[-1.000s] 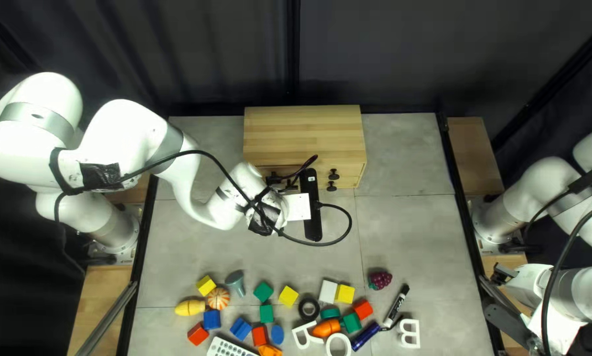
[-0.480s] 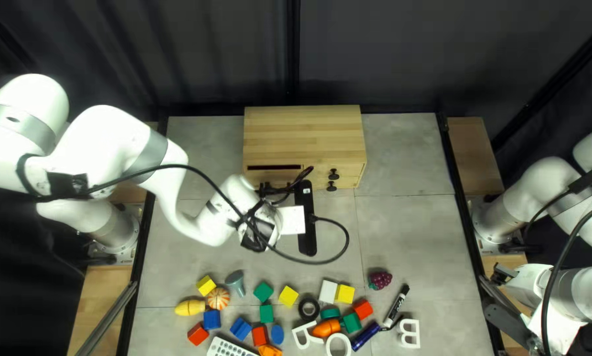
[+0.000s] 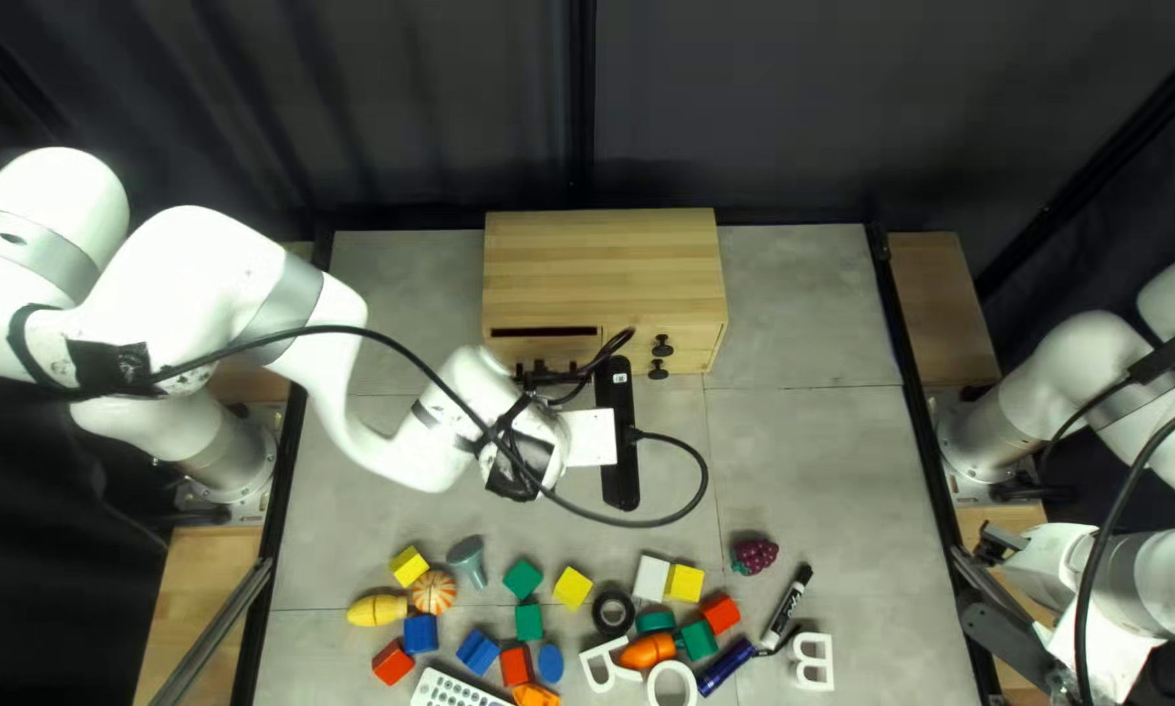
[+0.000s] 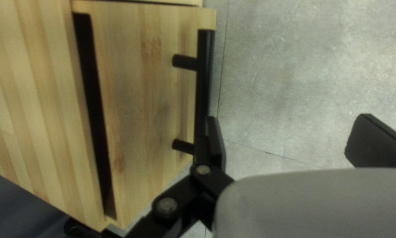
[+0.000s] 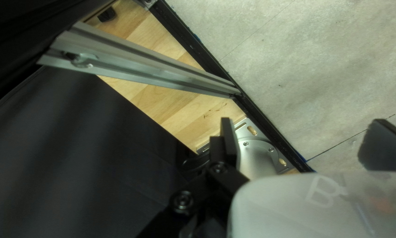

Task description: Open drawers and place objects into drawer and close

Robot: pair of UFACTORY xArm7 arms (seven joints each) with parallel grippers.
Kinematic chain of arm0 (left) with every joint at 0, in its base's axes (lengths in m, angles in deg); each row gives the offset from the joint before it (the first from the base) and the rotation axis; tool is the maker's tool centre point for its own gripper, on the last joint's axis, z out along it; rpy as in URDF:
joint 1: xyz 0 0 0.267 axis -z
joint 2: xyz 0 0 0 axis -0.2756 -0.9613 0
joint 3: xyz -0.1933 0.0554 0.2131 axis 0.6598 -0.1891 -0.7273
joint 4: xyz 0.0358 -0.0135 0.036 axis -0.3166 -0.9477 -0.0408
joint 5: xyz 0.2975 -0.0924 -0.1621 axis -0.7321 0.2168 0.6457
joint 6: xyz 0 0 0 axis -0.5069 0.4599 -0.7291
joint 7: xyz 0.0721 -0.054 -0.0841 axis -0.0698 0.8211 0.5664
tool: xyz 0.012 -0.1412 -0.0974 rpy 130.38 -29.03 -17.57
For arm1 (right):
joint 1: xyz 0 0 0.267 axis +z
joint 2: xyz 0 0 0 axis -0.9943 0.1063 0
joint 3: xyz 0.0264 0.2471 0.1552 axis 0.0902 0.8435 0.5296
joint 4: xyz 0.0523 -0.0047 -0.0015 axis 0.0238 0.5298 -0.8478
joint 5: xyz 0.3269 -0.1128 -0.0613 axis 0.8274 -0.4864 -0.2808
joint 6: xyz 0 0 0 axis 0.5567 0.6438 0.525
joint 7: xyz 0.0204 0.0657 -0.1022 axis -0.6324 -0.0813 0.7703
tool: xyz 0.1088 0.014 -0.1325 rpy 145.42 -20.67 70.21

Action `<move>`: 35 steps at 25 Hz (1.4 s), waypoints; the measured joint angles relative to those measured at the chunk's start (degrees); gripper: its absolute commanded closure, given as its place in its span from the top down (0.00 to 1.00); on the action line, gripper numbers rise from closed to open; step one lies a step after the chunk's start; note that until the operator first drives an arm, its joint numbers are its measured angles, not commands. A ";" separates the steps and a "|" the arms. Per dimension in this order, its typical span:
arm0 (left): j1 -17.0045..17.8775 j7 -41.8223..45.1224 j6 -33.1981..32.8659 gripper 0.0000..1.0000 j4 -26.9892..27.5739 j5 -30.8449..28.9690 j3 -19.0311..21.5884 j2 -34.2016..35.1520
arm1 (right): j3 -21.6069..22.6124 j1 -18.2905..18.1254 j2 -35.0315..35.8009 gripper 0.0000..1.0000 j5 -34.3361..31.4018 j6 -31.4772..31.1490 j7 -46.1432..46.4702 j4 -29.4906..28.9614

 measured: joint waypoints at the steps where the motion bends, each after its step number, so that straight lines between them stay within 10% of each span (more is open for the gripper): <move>1: -0.13 0.06 -0.34 1.00 -0.02 -0.18 -0.14 -0.24 | 0.00 0.00 0.00 1.00 0.00 0.00 0.00 0.00; 35: 0.01 2.14 -2.27 1.00 -0.76 -0.39 -0.17 -2.52 | 0.00 0.00 0.00 1.00 0.00 0.00 0.00 0.00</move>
